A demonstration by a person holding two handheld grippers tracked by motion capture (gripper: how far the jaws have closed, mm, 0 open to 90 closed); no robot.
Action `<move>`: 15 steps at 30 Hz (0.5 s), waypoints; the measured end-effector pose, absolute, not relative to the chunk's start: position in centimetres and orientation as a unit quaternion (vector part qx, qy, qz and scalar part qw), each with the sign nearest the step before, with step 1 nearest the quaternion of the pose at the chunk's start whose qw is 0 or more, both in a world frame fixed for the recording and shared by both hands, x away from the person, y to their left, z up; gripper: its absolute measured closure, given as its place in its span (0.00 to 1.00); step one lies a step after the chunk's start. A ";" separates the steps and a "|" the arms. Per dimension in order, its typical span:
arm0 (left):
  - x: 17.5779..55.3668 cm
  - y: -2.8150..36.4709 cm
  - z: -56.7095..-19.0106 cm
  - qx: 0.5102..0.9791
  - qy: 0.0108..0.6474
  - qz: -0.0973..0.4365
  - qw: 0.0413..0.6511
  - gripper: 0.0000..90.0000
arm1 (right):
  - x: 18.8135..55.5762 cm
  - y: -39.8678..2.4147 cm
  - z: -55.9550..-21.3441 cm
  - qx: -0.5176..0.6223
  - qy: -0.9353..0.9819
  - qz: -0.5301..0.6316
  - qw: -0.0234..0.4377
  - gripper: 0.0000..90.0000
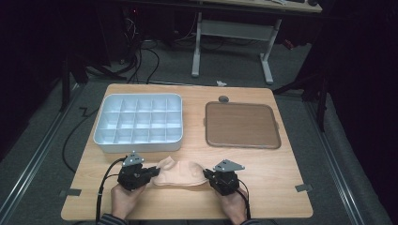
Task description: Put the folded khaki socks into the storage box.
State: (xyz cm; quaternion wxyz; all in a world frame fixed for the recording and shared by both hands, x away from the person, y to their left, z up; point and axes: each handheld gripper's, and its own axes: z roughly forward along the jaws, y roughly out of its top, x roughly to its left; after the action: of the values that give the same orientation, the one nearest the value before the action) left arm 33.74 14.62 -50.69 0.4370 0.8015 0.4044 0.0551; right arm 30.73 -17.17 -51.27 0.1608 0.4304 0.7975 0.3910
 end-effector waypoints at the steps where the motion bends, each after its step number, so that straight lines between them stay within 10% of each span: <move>1: 33.8 14.4 -50.7 0.802 0.404 0.055 0.437 0.93 | 30.7 -17.3 -51.3 0.433 0.796 0.391 0.160 0.96; 15: 34.8 11.4 -51.3 0.801 0.404 0.057 0.437 0.93 | 31.2 -19.7 -51.8 0.464 0.785 0.374 0.169 0.96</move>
State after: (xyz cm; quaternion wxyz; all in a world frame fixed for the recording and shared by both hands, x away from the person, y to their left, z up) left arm 34.78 11.37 -51.29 0.4370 0.8014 0.4044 0.0572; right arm 31.20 -19.75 -51.81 0.1691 0.4636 0.7853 0.3738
